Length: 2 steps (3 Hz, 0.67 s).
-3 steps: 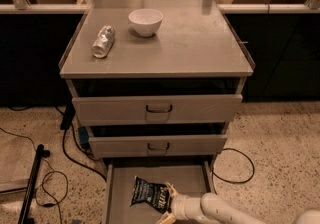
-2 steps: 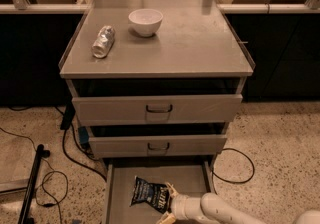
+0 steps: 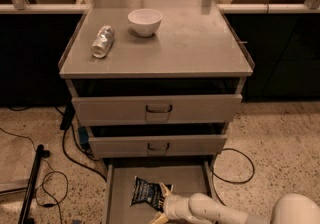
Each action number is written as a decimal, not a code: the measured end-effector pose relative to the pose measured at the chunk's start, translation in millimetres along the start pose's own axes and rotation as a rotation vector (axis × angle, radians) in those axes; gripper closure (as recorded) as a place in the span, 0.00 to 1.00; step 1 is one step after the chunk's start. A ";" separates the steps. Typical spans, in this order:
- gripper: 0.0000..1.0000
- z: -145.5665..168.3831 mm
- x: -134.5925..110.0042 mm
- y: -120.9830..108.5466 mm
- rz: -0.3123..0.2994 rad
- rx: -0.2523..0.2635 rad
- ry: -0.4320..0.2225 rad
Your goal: Pick blue chip bag from bottom drawer and place on counter
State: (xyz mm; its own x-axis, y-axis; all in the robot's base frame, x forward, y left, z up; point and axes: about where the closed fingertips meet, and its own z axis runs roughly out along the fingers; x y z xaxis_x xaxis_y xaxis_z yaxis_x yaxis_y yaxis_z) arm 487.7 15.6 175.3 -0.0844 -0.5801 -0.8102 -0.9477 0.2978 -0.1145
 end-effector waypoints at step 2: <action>0.00 29.7 7.7 -15.0 -0.003 0.046 0.033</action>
Offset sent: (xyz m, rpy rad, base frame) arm 0.0347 0.0154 -0.0294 -0.0494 -0.0273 -0.0602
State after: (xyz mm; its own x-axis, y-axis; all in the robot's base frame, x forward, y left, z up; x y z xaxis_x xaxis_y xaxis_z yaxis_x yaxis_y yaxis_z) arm 510.5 29.2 153.7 -0.0923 -0.6057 -0.7903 -0.9330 0.3299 -0.1438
